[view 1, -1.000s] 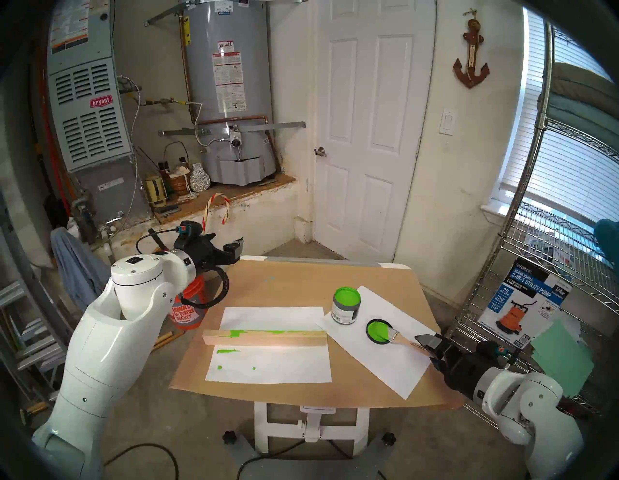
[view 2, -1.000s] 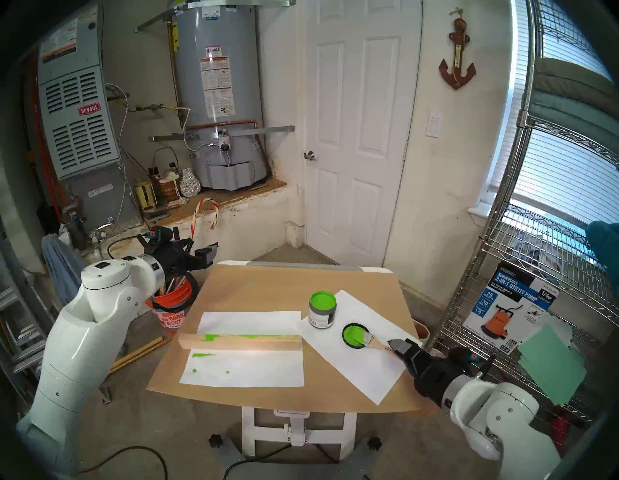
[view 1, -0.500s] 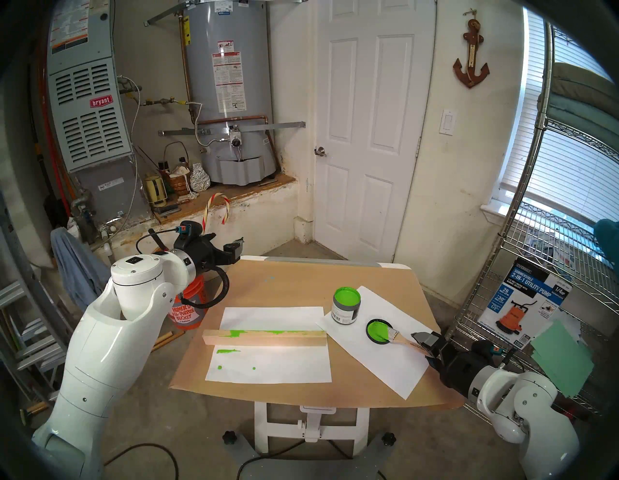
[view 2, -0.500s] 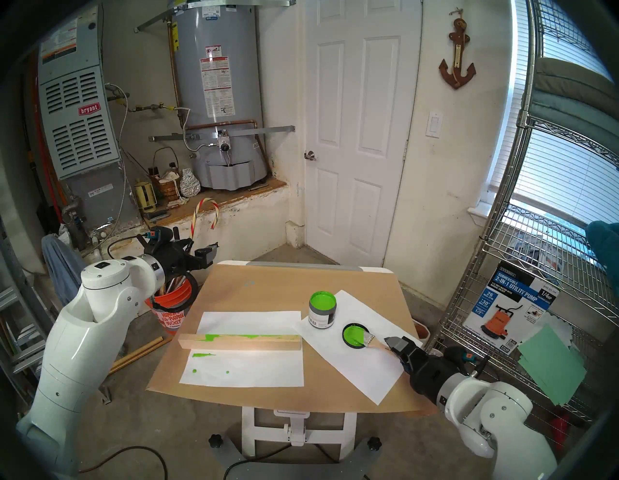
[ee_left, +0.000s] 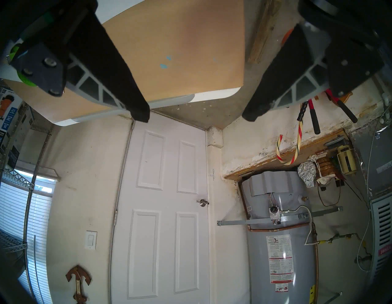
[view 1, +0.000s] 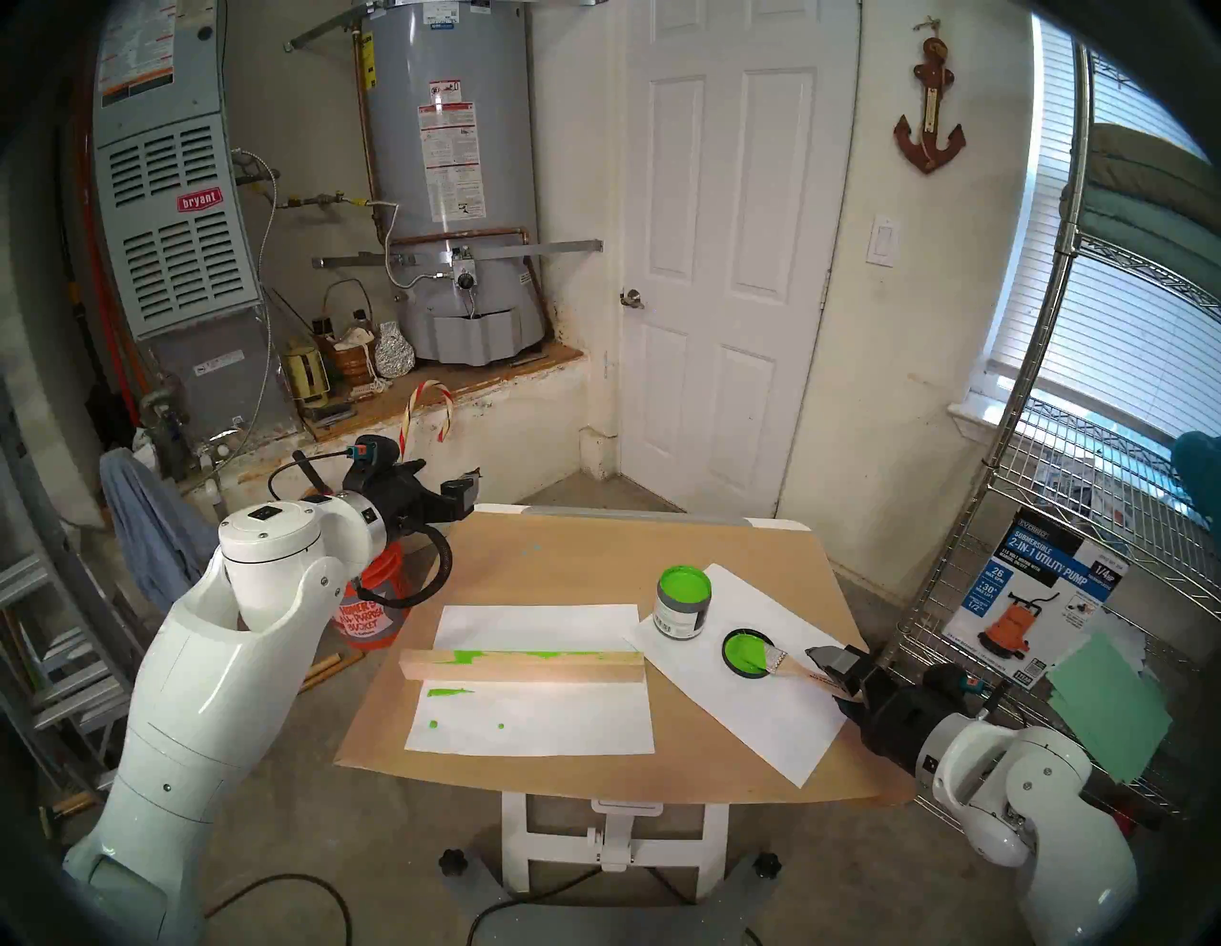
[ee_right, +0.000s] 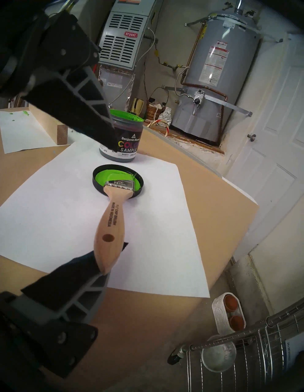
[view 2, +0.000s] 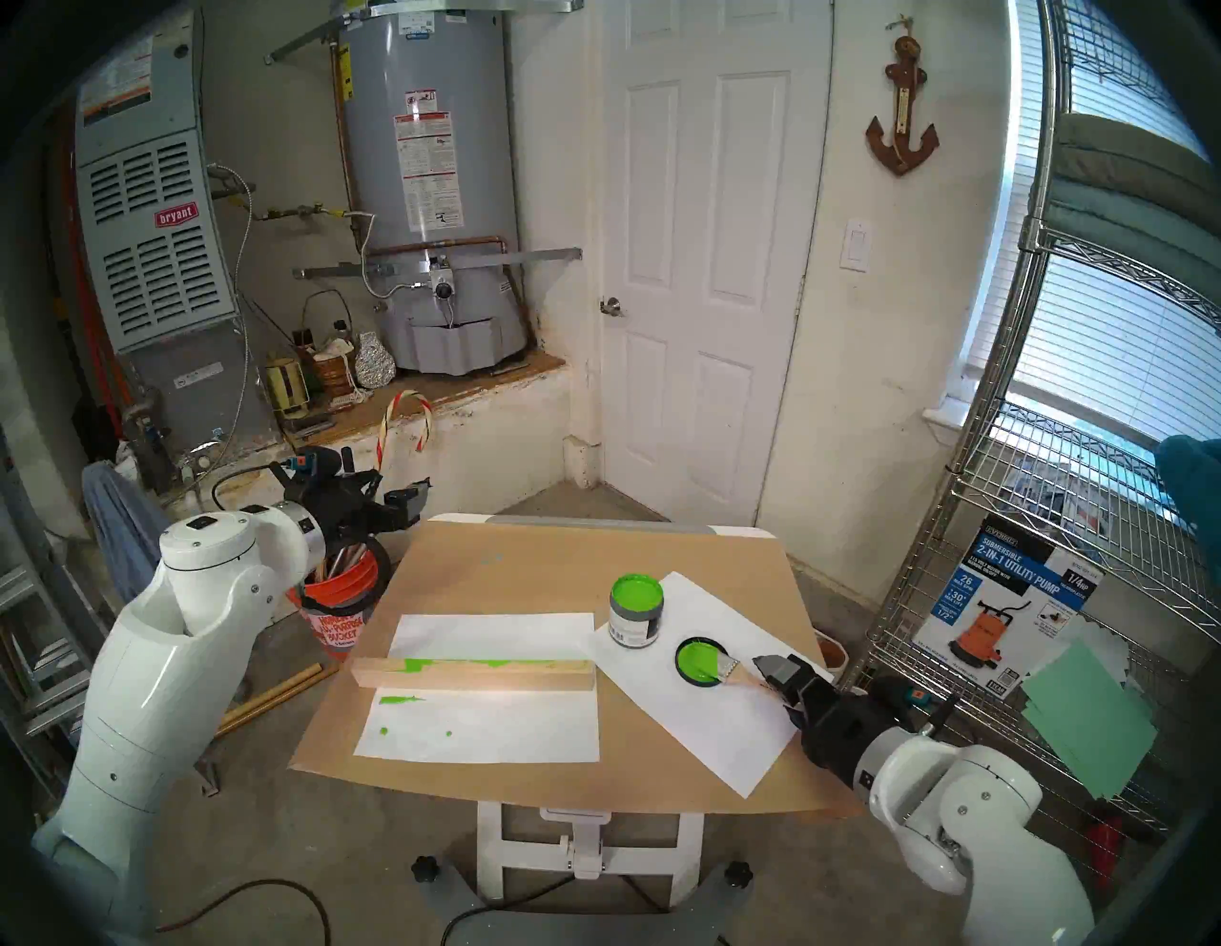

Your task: Pick up brush, dip the brush into paint, and paint the wood

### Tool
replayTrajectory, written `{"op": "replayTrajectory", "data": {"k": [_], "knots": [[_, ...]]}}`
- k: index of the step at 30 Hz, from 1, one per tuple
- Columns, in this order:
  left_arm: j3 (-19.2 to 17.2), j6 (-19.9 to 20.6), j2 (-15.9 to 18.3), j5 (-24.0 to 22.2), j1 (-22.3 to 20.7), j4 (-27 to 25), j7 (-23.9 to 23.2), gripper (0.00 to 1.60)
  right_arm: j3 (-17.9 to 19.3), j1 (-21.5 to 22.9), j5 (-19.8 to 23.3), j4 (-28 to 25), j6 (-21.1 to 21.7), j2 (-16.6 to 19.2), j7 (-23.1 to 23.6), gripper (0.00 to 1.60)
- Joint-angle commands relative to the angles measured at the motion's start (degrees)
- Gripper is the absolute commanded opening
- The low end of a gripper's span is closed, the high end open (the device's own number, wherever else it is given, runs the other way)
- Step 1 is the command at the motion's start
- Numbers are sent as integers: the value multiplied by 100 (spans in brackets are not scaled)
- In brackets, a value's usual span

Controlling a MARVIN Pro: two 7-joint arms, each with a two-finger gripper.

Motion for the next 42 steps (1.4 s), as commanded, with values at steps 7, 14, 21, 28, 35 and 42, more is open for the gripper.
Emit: {"op": "replayTrajectory", "data": {"k": [7, 14, 21, 28, 35, 42], "knots": [[-51, -11, 10, -9, -52, -96, 4, 160, -108, 276, -12, -27, -34, 1, -122, 160], [-51, -11, 10, -9, -52, -96, 5, 160, -147, 305, -66, -28, -82, -13, -196, 160], [-51, -11, 10, -9, -52, -97, 5, 160, -148, 310, -105, -26, -92, -26, -256, 160], [-51, -10, 10, -9, -52, -97, 5, 160, -136, 288, -135, -30, -105, -60, -296, 160], [-51, -10, 10, -9, -52, -97, 5, 160, -138, 276, -186, -33, -118, -87, -283, 149], [-51, -10, 10, -9, -52, -97, 5, 160, -120, 262, -197, -46, -109, -114, -288, 124]]}}
